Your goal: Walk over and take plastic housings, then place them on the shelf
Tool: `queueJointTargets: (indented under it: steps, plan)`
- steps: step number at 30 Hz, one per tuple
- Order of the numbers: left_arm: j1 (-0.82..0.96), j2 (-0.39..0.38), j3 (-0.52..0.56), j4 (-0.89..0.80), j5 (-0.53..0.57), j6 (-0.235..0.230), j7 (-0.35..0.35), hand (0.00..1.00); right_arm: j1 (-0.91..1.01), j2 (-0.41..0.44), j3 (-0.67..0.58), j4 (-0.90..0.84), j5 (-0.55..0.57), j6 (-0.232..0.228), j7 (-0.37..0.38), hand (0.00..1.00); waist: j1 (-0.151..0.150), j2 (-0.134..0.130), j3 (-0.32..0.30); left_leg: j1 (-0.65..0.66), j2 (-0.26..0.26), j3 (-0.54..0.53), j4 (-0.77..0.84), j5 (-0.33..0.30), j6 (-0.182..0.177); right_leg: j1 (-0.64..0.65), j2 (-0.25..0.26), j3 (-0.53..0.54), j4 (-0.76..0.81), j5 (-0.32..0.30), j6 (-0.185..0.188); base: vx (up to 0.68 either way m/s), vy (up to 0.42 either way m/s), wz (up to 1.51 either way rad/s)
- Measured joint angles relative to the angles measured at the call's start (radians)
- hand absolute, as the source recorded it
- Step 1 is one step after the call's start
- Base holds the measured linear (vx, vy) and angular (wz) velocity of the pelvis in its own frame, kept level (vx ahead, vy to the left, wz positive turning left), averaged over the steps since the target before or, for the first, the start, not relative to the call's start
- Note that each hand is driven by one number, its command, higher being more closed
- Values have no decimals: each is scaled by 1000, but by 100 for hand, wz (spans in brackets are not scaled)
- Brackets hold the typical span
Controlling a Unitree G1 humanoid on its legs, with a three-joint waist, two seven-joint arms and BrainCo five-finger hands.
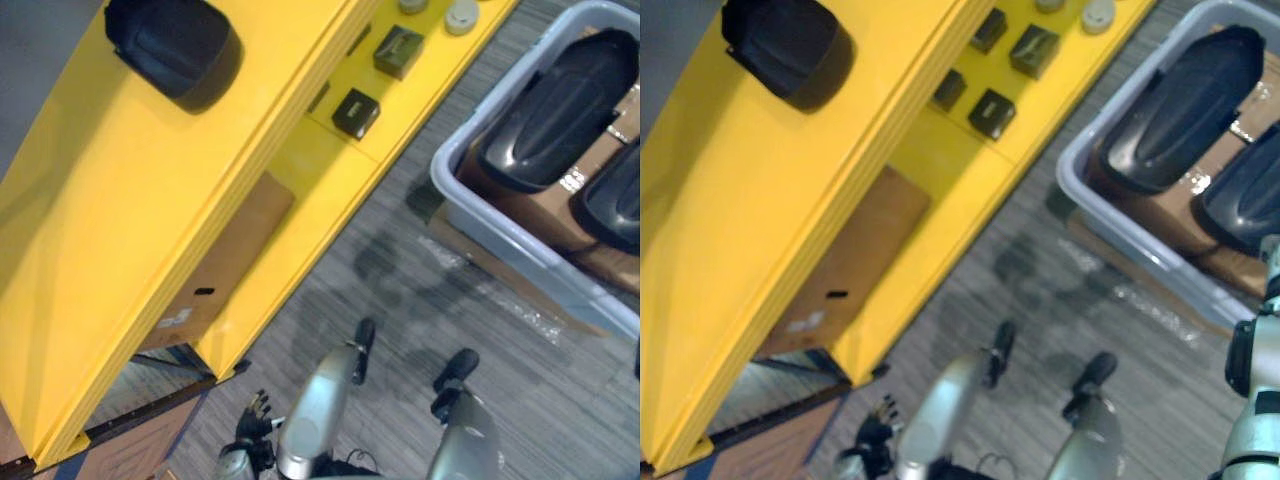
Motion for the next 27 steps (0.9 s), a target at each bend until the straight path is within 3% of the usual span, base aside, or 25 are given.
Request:
queueJointTargets:
  steps: [4, 7, 11, 13, 15, 16, 19, 25, 27]
  plan:
    - [46, 30, 16, -108, -6, 32, 25, 0, 20, 39, 6, -48, -33, -32, 1, 100, -30, -55, 38, 38, 27, 12, -1, -8, -11, 40, 30, 13, -24, 12, -6, 25, -39, -18]
    - [79, 57, 31, -194, -4, 75, 62, 0, 54, 45, 16, -196, -72, -40, -6, 100, -49, -88, 60, 76, 49, 26, -6, -17, -22, 71, 52, 26, -38, 13, -13, 5, -53, -19]
    - [131, 69, 66, -307, -4, 163, 108, 0, 135, 58, 28, -374, -140, -52, -10, 100, -65, -125, 64, 141, 62, 52, -53, -11, -31, 106, 66, 48, -59, 15, -19, 19, -48, -17]
    - [176, 96, 80, -385, -5, 221, 136, 0, 213, 94, 23, -499, -184, -60, -23, 100, -90, -158, 66, 184, 69, 60, -86, -4, -41, 139, 77, 52, -83, 19, -24, 47, -54, -15]
    - [195, 122, 82, -428, -4, 251, 144, 0, 265, 119, 9, -559, -197, -63, -30, 100, -93, -182, 63, 204, 73, 67, -105, 0, -48, 148, 82, 56, -87, 20, -25, 53, -49, -10]
    - [206, 154, 82, -466, -2, 298, 148, 0, 332, 152, -18, -623, -227, -63, -46, 100, -98, -202, 59, 227, 78, 70, -116, 2, -51, 166, 88, 57, -92, 20, -25, 56, -40, -7]
    - [208, 187, 78, -484, 2, 352, 149, 0, 403, 210, -43, -711, -259, -66, -67, 100, -118, -220, 49, 260, 78, 82, -133, 3, -52, 190, 89, 65, -103, 20, -26, 28, -2, -9]
    - [199, 224, 65, -500, 16, 421, 148, 0, 529, 301, -102, -778, -306, -105, -98, 100, -124, -237, 32, 313, 80, 101, -156, 4, -54, 233, 98, 80, -137, 27, -26, -2, 8, -9]
    - [199, 240, 49, -496, 80, 451, 148, 0, 586, 346, -107, -839, -345, -140, -127, 100, -129, -247, -20, 314, 85, 121, -173, 4, -54, 234, 109, 95, -179, 43, -25, 3, 6, -24]
